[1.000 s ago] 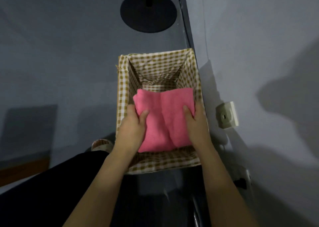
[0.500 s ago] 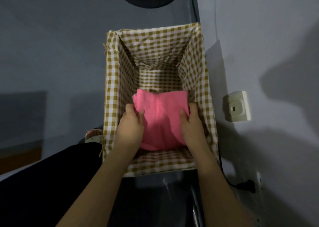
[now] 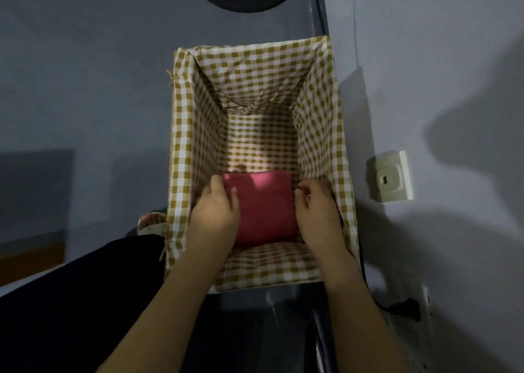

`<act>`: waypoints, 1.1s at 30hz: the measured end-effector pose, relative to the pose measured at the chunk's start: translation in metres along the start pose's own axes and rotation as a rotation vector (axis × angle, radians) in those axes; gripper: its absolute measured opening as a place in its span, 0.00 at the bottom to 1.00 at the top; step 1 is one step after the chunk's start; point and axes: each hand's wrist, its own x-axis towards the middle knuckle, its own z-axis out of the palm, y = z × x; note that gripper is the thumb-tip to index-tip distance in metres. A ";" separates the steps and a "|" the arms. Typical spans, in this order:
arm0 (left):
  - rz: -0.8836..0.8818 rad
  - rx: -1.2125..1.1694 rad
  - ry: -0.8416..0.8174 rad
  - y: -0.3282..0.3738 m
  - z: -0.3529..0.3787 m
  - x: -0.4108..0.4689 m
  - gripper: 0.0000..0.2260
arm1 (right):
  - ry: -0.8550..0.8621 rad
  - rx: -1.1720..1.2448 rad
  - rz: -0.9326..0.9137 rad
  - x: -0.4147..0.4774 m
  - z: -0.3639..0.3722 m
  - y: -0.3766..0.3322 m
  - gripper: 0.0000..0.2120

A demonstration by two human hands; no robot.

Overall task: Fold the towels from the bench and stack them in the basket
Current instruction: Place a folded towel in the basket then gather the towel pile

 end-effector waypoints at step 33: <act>-0.177 0.269 0.524 -0.179 -0.325 -0.250 0.09 | -0.399 -0.095 -1.111 -0.272 0.092 -0.307 0.10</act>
